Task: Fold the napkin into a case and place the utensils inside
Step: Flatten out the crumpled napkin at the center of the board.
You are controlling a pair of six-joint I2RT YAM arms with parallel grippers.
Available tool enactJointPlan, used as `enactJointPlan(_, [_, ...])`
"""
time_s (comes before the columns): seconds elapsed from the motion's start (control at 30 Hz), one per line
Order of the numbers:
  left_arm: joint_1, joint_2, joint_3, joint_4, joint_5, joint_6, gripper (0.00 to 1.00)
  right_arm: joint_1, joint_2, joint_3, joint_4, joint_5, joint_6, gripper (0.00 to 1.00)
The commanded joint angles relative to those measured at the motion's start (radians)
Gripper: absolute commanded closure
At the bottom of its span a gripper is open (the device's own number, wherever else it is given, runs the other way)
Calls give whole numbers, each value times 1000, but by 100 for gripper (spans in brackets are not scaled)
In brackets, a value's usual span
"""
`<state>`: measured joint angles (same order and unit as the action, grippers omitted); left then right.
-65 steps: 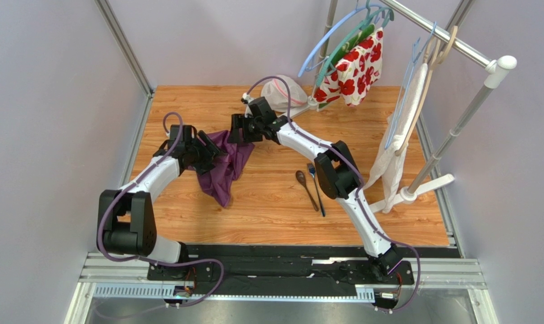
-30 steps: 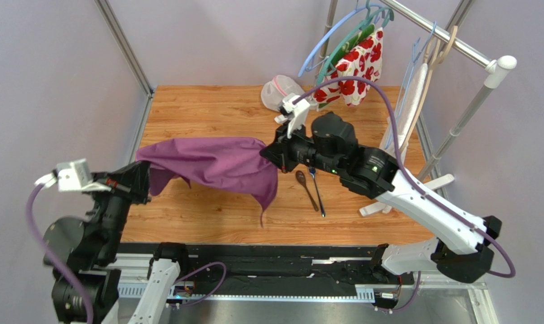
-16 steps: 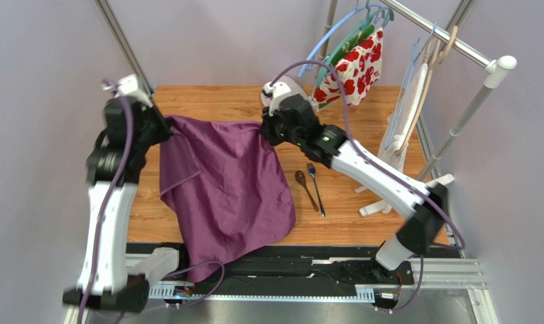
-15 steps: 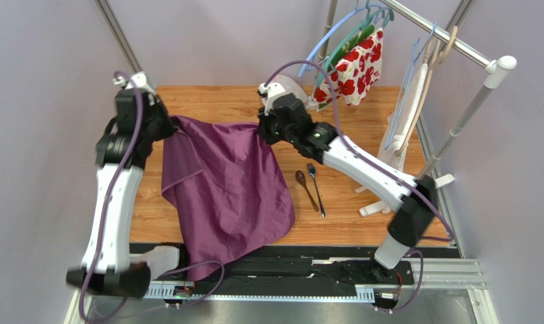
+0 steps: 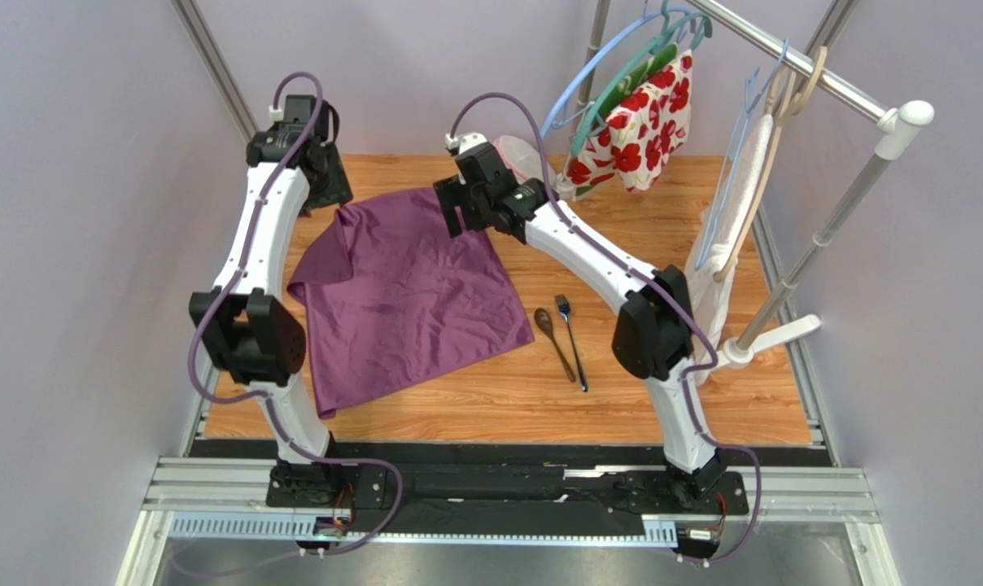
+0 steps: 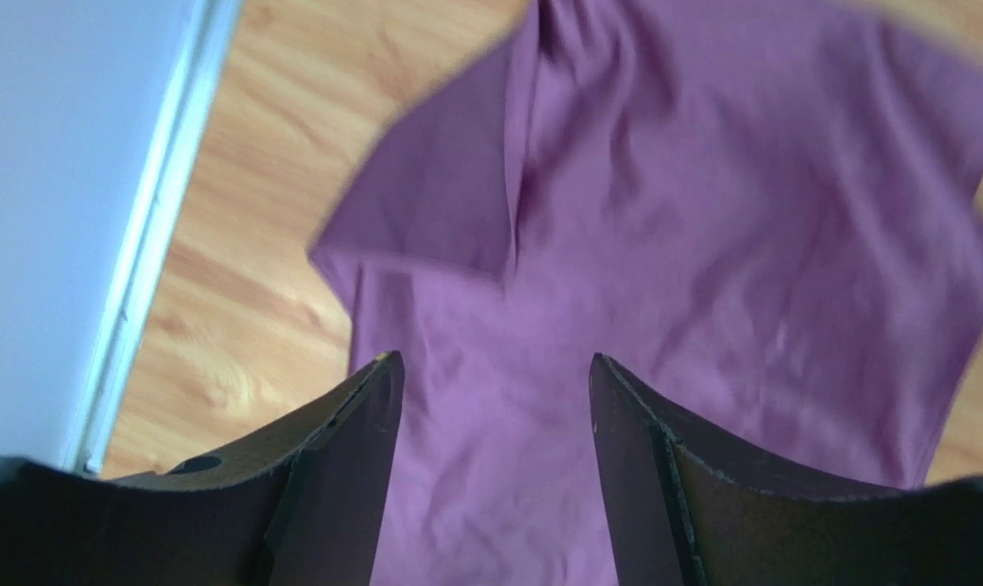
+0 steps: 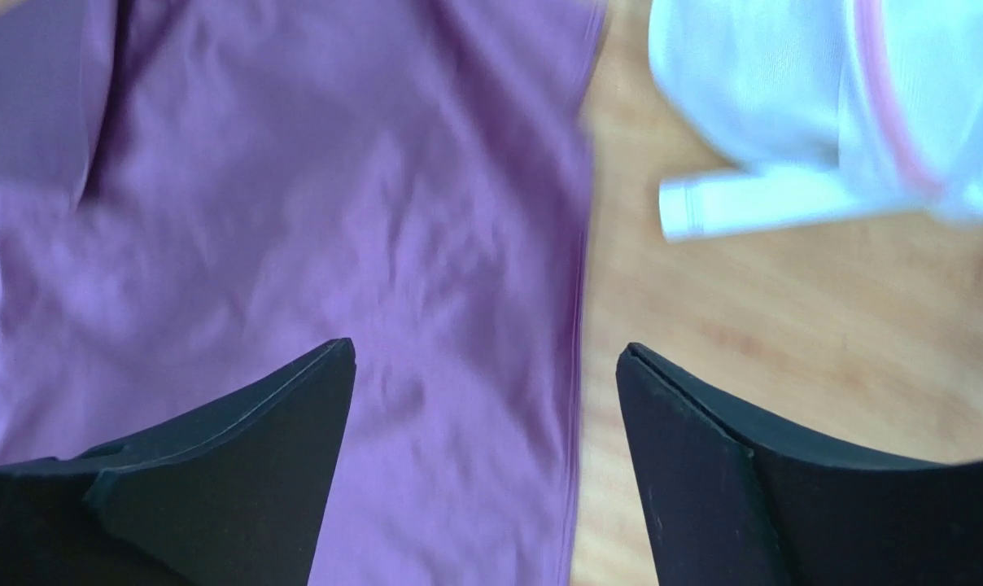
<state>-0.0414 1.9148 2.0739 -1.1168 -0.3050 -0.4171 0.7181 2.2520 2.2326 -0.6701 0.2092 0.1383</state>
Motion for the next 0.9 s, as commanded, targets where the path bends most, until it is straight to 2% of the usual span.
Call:
enactJointPlan(0.0, [-31, -252, -360, 50, 161, -95, 39, 24, -254, -285, -2, -53, 79, 16])
enactJointPlan(0.03, [-34, -285, -438, 117, 199, -123, 52, 29, -287, -409, 13, -114, 92, 16])
enactJointPlan(0.1, [-43, -362, -646, 199, 281, -164, 58, 35, -353, -491, 24, -142, 135, 18])
enactJointPlan(0.13, [-52, -375, -699, 271, 296, -202, 64, 35, -367, -534, 24, -143, 148, 20])
enactJointPlan(0.2, [-55, -355, -774, 317, 325, -238, 70, 35, -397, -609, 6, -142, 176, 25])
enactJointPlan(0.27, [-58, -285, -778, 347, 334, -246, 75, 34, -414, -689, 1, -102, 190, 28])
enactJointPlan(0.37, [-61, -179, -750, 391, 340, -239, 79, 34, -434, -798, 29, -65, 208, 36])
enactJointPlan(0.4, [-61, -153, -741, 409, 327, -242, 79, 34, -433, -812, 38, -64, 216, 45])
enactJointPlan(0.5, [-61, -45, -677, 434, 337, -242, 79, 34, -433, -855, 46, -31, 233, 58])
enactJointPlan(0.57, [-60, 37, -629, 434, 313, -230, 78, 34, -439, -873, 53, -11, 236, 59])
enactJointPlan(0.77, [-46, 236, -293, 275, 261, -137, 77, 34, -422, -913, 81, -21, 251, 64])
enactJointPlan(0.8, [-46, 236, -249, 252, 262, -121, 77, 34, -417, -915, 83, -21, 253, 64])
enactJointPlan(0.87, [-48, 182, -251, 249, 264, -112, 75, 34, -408, -915, 87, -22, 257, 65])
